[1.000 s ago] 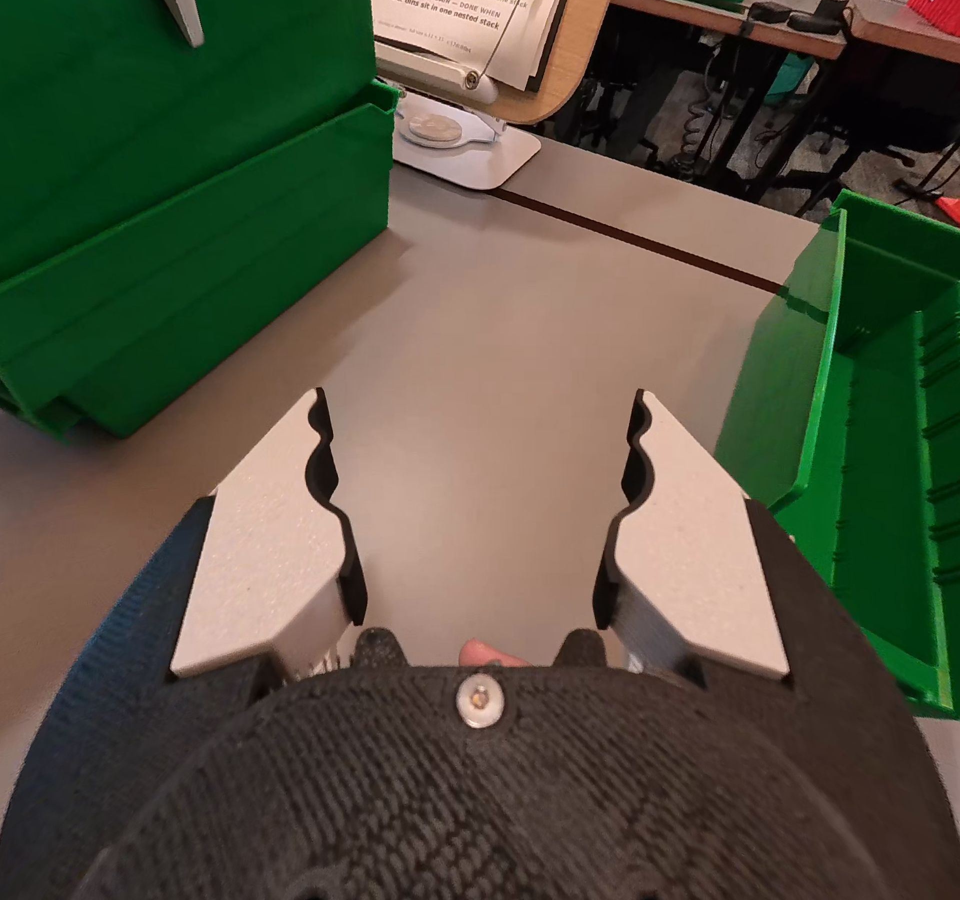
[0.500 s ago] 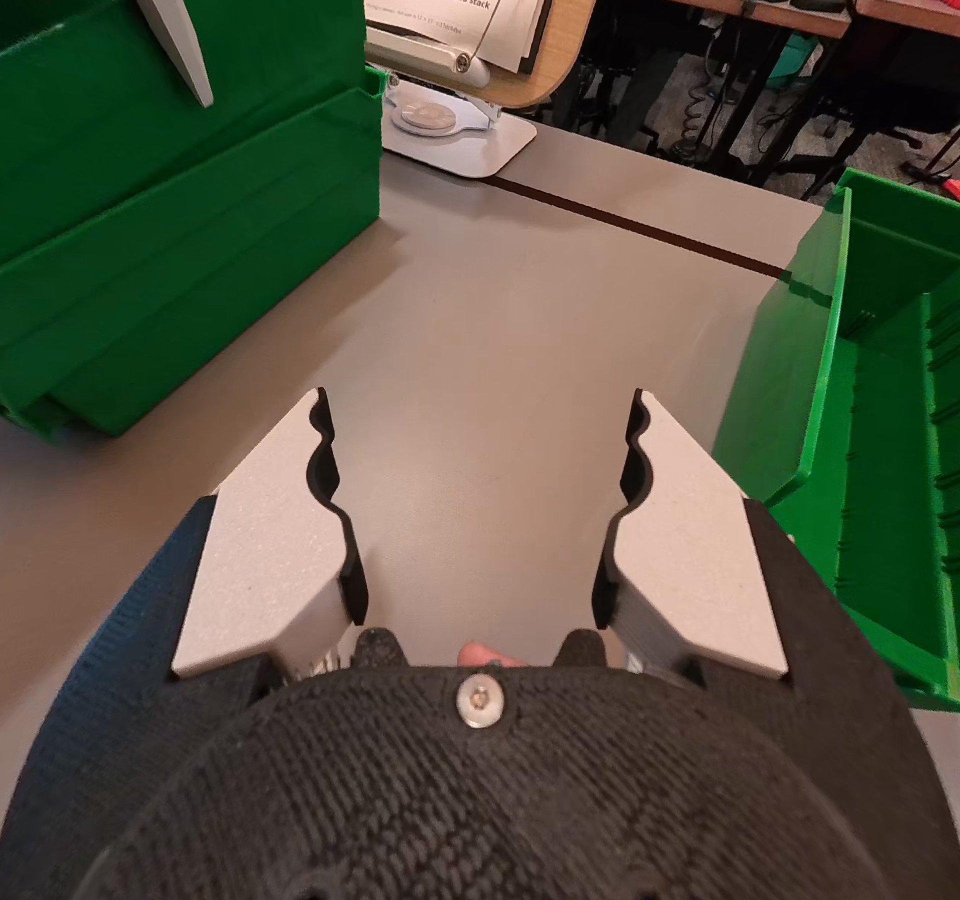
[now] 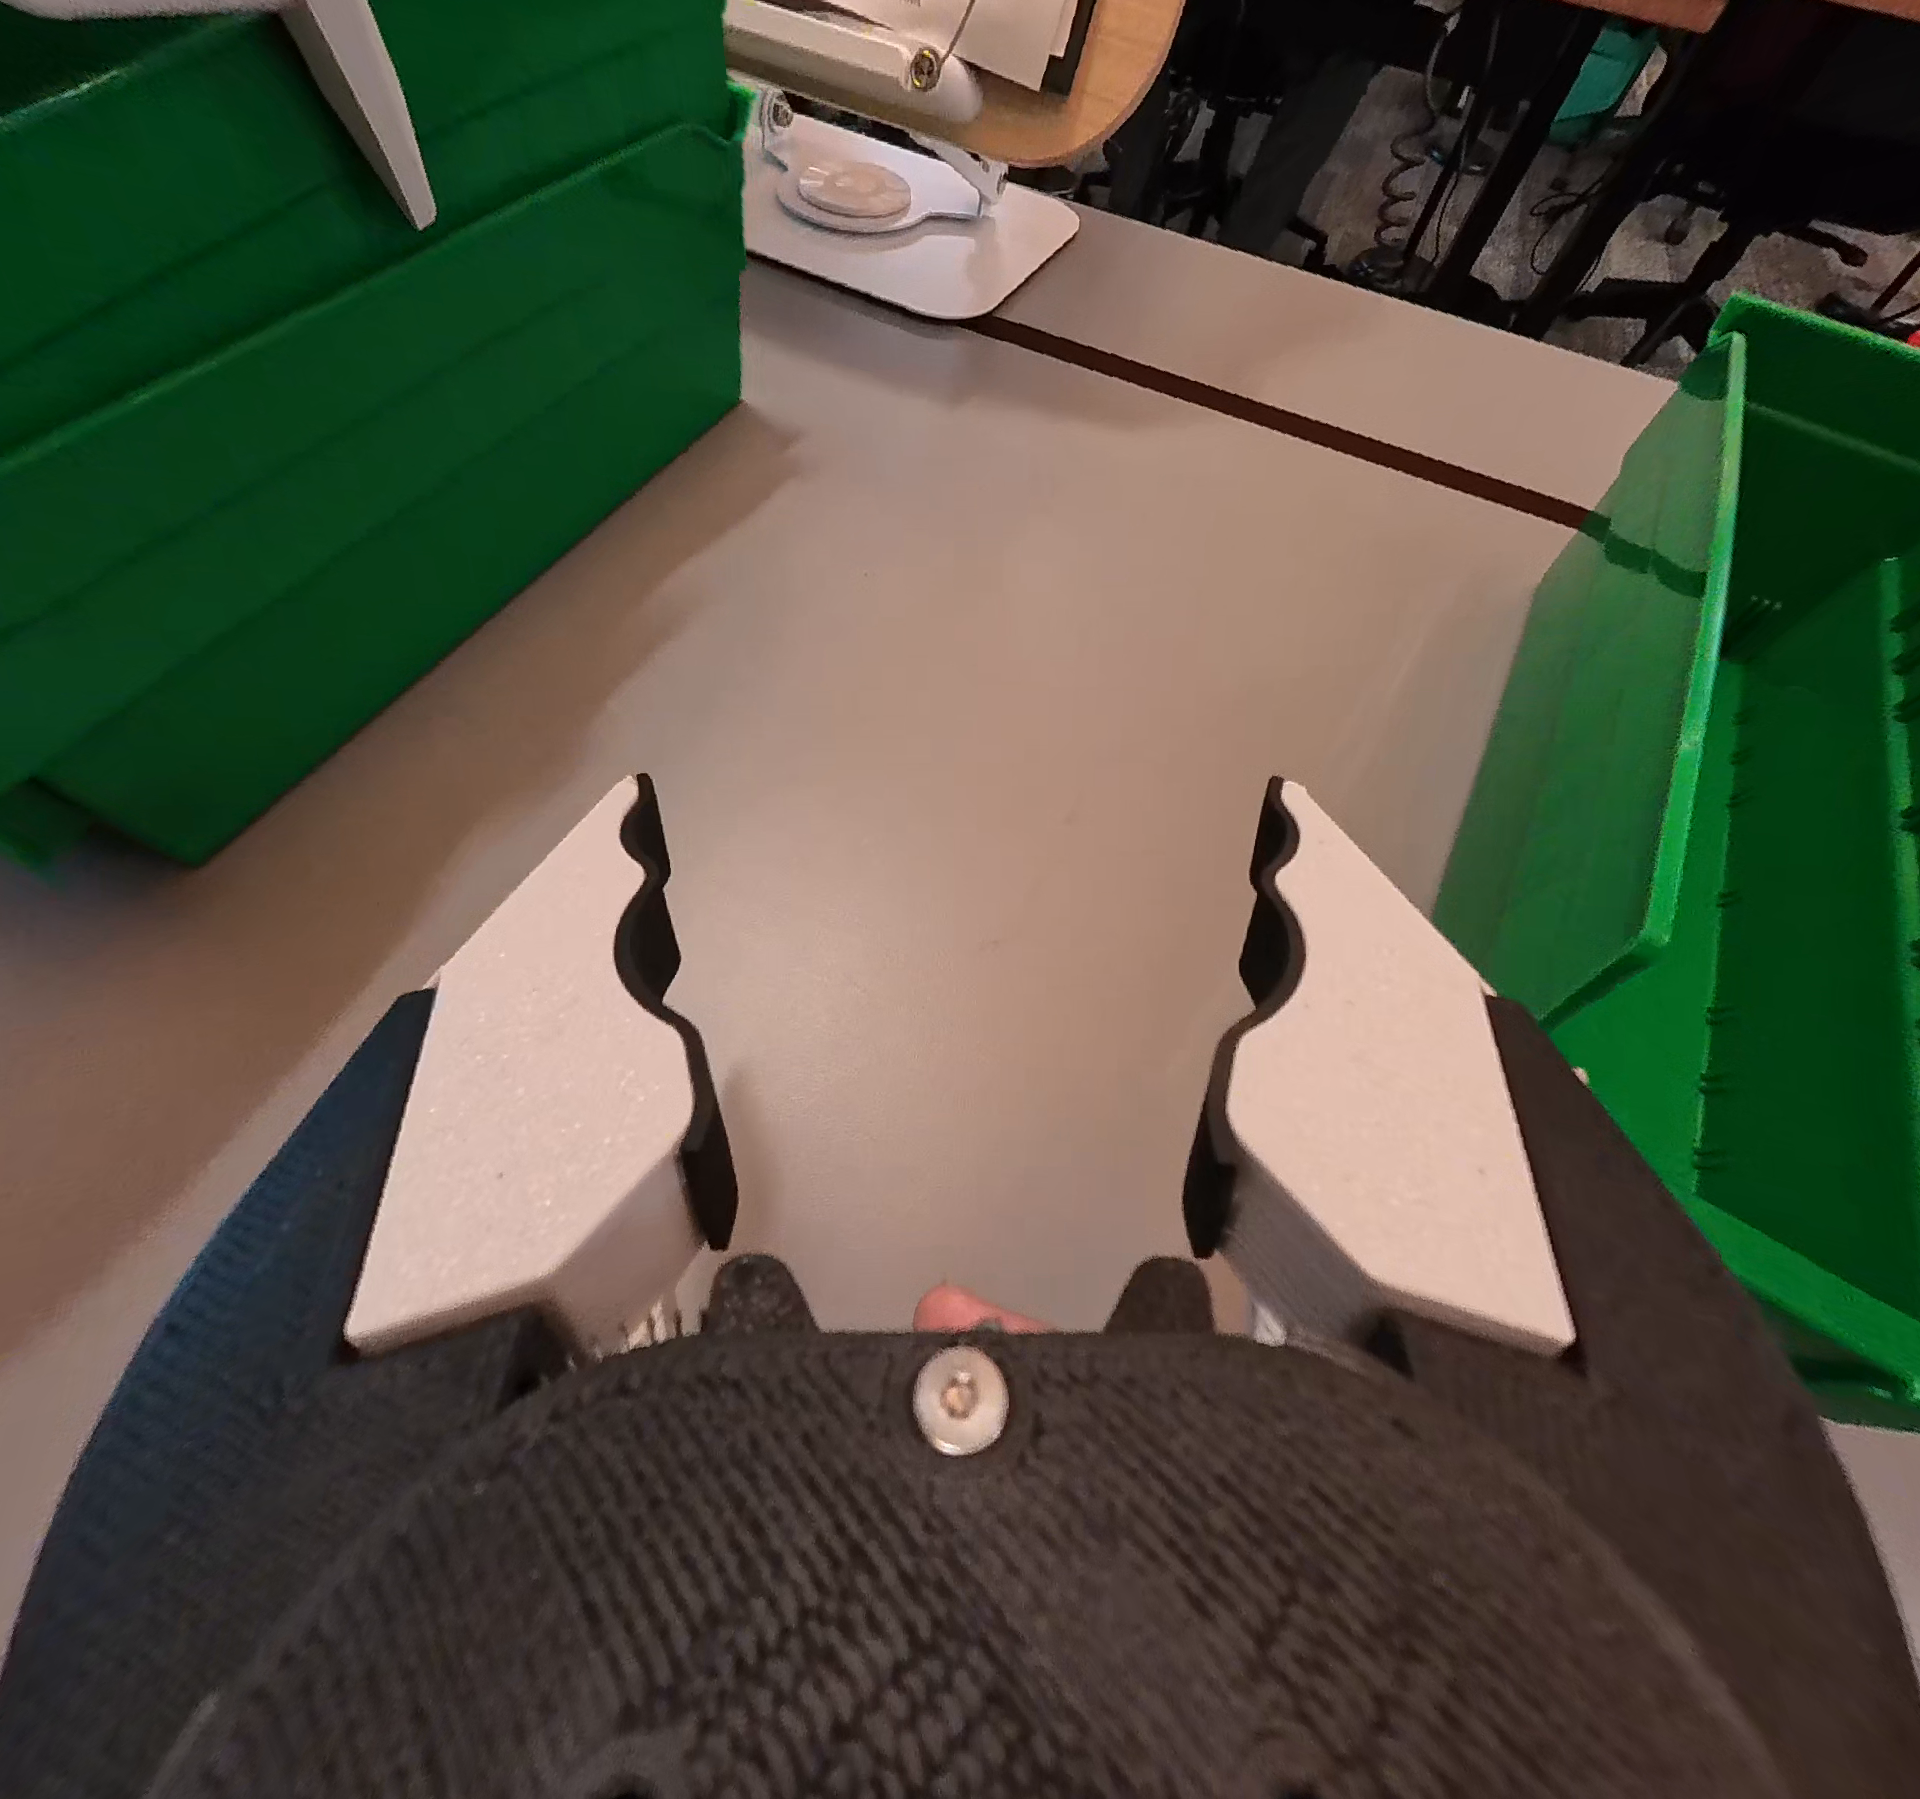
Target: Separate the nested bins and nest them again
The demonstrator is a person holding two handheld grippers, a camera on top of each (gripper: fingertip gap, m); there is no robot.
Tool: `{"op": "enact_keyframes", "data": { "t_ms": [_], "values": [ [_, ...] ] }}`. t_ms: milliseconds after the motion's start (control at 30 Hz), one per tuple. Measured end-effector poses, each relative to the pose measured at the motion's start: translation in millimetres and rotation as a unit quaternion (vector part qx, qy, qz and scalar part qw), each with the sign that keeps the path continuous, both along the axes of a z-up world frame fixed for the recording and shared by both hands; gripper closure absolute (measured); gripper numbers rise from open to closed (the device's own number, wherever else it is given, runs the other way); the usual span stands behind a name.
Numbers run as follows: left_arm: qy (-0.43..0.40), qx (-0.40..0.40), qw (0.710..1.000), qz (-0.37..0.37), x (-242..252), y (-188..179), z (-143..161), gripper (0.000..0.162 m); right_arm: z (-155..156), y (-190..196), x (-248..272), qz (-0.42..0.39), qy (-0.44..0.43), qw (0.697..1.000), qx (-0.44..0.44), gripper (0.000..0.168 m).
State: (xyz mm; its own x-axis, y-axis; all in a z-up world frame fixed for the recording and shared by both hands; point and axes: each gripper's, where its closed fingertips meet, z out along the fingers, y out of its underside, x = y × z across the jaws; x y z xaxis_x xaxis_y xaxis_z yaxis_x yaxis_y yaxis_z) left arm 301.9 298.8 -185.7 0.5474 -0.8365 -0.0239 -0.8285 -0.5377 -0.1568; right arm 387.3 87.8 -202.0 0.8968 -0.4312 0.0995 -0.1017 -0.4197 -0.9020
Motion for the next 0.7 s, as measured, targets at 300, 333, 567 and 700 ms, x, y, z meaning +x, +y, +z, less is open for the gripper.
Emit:
{"op": "enact_keyframes", "data": {
  "t_ms": [300,333,567,700],
  "values": [
    [-0.004,-0.002,1.000,0.002,0,1,-4,0.073,-5,0,1,-0.002,0.002,1.000,-0.008,0.056],
    [-0.003,-0.001,1.000,0.001,0,1,-4,0.073,-4,0,2,-0.003,0.002,1.000,-0.008,0.056],
    [0.011,-0.013,1.000,-0.020,-6,-5,-7,0.042,-7,1,1,-0.001,0.003,1.000,-0.011,0.056],
    [-0.046,0.002,0.999,-0.024,6,4,14,0.041,-10,5,-3,0.005,0.006,1.000,-0.016,0.055]
  ]
}}
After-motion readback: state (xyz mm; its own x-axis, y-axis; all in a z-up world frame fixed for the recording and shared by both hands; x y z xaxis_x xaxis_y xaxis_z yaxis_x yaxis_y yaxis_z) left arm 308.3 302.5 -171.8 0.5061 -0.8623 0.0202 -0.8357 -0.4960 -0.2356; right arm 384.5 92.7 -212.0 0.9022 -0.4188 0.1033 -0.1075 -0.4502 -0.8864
